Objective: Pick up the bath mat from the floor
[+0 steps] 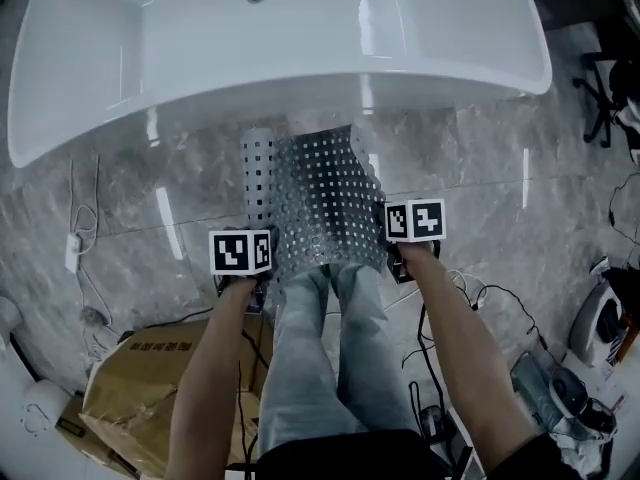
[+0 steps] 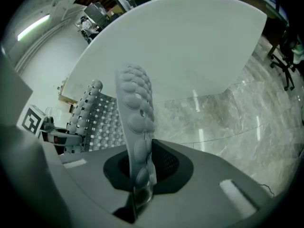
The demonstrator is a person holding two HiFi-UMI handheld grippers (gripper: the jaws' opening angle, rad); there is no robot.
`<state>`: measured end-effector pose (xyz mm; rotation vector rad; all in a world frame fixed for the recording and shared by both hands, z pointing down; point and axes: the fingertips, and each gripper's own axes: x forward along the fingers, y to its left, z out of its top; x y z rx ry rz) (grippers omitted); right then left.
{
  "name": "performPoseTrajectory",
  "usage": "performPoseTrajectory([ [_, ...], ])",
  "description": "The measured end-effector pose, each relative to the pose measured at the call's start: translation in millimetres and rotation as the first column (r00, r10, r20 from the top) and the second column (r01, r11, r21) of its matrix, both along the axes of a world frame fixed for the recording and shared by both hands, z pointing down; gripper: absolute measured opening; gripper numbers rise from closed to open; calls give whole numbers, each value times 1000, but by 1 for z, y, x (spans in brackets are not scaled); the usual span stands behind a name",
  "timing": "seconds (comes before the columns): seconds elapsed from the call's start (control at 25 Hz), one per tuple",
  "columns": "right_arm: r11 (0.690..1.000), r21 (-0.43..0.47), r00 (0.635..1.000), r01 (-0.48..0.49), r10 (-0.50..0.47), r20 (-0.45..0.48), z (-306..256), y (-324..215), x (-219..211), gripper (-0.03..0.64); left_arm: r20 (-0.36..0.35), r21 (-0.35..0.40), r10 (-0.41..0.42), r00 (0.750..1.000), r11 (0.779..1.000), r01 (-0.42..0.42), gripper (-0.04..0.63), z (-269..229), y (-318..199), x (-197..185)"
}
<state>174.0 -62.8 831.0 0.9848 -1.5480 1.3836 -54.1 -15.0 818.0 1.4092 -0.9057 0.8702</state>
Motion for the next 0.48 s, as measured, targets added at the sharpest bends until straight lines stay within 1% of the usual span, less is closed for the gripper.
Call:
performPoseTrajectory([
  [0.28,1000,25,1000,-10,10,11,-76,1,-4,21,-36,3,-46,998,999,46,152,-66,17,14],
  [0.48,998,36,999,-43,44,-3,-121,4,3,21,-52,-6,-88,995,996,87,152,-109,11,17],
])
